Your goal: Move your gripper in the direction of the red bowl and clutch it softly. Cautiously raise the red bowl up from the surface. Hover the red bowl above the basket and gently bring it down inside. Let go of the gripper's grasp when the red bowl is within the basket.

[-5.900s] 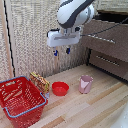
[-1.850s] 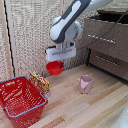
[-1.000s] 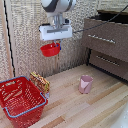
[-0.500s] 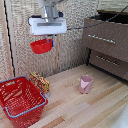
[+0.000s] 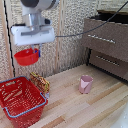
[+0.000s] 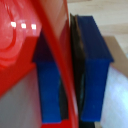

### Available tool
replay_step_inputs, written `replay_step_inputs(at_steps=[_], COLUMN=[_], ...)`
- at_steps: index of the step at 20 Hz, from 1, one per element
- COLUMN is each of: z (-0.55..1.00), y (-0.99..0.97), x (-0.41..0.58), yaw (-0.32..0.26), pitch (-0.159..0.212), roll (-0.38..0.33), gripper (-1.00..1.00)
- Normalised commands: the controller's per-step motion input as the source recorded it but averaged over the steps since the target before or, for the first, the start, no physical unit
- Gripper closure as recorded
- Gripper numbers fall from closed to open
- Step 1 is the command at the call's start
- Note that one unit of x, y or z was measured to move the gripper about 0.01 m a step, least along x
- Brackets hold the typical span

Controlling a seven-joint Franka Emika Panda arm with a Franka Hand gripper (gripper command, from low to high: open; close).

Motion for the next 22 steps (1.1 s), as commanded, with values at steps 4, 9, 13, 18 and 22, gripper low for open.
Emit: replay_step_inputs(at_steps=[4,9,13,18,22], z=[-0.77,-0.49,-0.19,0.30,0.75], y=[0.27,0.00,0.01,0.04,0.02], x=[0.119,0.399,0.304,0.286,0.193], yaw=[-0.023,0.001,0.003,-0.028,-0.008], pitch=[-0.093,-0.047,-0.006,0.021,0.057], roll=[-0.144,-0.042,-0.020,0.114,0.119], gripper=[1.00,1.00,-1.00,-1.00,-1.00])
